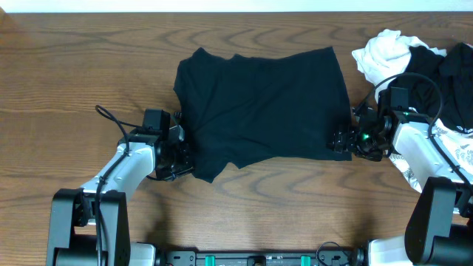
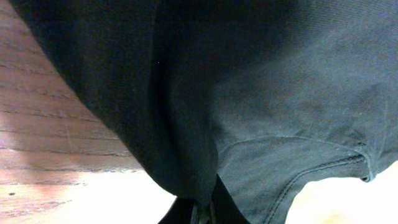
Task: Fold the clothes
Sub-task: 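Grasp the lower corners of the T-shirt with both grippers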
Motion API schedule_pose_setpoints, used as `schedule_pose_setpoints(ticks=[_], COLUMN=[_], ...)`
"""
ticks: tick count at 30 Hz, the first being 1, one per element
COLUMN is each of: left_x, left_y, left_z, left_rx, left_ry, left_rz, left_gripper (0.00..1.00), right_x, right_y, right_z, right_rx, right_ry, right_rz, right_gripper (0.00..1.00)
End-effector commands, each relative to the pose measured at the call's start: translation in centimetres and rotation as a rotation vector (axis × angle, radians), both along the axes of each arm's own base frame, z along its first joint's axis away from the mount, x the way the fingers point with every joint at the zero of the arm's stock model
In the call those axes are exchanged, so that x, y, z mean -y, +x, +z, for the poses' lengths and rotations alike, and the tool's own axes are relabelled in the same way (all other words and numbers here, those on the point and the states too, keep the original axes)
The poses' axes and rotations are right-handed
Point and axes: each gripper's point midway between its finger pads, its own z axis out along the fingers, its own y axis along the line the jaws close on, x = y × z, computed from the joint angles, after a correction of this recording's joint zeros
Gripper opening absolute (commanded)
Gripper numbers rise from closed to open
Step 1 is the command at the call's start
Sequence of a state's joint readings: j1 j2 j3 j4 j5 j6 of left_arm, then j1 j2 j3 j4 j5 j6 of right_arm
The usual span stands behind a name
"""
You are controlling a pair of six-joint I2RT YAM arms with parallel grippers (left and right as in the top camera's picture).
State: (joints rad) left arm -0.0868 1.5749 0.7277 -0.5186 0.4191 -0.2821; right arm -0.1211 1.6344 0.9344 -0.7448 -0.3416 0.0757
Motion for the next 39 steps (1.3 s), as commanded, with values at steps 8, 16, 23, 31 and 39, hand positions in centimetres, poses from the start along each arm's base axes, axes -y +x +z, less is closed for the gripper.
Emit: schedule_pose_setpoints(ticks=[8, 16, 23, 31, 39], left_x=[-0.1, -0.1, -0.1, -0.1, -0.1], left_y=[-0.3, -0.3, -0.2, -0.3, -0.3], left_z=[-0.3, -0.3, -0.3, -0.3, -0.3], left_rx=[-0.02, -0.016, -0.016, -0.016, -0.016], left_ry=[0.001, 0.0, 0.0, 0.0, 0.0], left_rz=[0.014, 0.014, 0.014, 0.014, 0.014], left_gripper=[0.06, 0.06, 0.06, 0.06, 0.06], right_x=[-0.5, 1.5, 2.4, 2.2, 1.6], right_y=[-0.3, -0.7, -0.6, -0.6, -1.3], right_z=[-0.2, -1.3, -3.1, -4.3, -5.8], right_rx=[-0.013, -0.035, -0.01, 0.008, -0.047], right_ry=[0.008, -0.101, -0.146, -0.134, -0.101], right_rz=[0.003, -0.061, -0.151, -0.157, -0.155], right_gripper=[0.82, 0.84, 0.84, 0.8, 0.56])
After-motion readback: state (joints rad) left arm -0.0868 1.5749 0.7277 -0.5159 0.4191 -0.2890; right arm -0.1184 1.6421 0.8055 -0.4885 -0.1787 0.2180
